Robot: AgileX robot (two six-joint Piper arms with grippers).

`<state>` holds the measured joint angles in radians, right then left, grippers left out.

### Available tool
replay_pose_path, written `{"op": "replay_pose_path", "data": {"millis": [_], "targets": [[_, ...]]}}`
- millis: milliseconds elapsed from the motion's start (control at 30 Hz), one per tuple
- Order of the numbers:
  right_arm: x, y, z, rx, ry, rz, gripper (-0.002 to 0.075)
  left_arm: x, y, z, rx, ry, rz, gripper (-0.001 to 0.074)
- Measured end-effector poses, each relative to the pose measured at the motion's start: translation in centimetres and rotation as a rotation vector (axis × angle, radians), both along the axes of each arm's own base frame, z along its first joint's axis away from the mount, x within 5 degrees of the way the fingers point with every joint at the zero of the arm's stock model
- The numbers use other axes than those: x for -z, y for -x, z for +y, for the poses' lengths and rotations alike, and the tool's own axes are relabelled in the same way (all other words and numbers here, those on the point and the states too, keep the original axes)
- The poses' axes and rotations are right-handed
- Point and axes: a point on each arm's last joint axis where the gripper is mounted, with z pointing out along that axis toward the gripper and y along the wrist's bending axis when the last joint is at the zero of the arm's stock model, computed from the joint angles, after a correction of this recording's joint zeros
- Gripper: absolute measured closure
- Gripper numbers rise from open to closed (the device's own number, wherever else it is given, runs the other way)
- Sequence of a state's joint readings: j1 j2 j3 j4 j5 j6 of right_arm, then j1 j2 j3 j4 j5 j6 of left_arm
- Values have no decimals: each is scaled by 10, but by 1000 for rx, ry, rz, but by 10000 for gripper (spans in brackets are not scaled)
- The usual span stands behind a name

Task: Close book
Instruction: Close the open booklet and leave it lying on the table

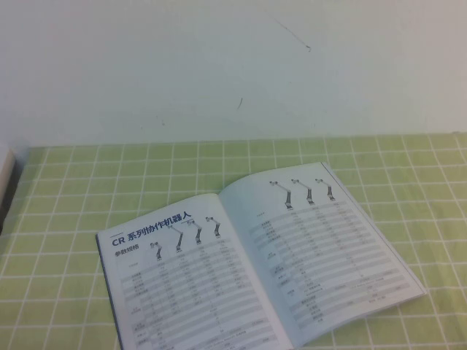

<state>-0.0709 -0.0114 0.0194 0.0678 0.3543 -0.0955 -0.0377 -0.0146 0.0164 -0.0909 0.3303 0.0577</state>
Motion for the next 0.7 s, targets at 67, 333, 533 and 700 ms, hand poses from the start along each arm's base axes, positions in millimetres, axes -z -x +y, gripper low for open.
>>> {"op": "replay_pose_path", "data": {"millis": [67, 333, 533, 700], "targets": [[0, 0, 0, 0, 0, 0, 729, 0, 0, 0, 0, 0, 0, 738], [0, 0, 0, 0, 0, 0, 729, 0, 0, 0, 0, 0, 0, 738], [0, 0, 0, 0, 0, 0, 729, 0, 0, 0, 0, -6, 0, 738], [0, 0, 1, -11, 0, 0, 729, 0, 0, 0, 0, -8, 0, 738]]}}
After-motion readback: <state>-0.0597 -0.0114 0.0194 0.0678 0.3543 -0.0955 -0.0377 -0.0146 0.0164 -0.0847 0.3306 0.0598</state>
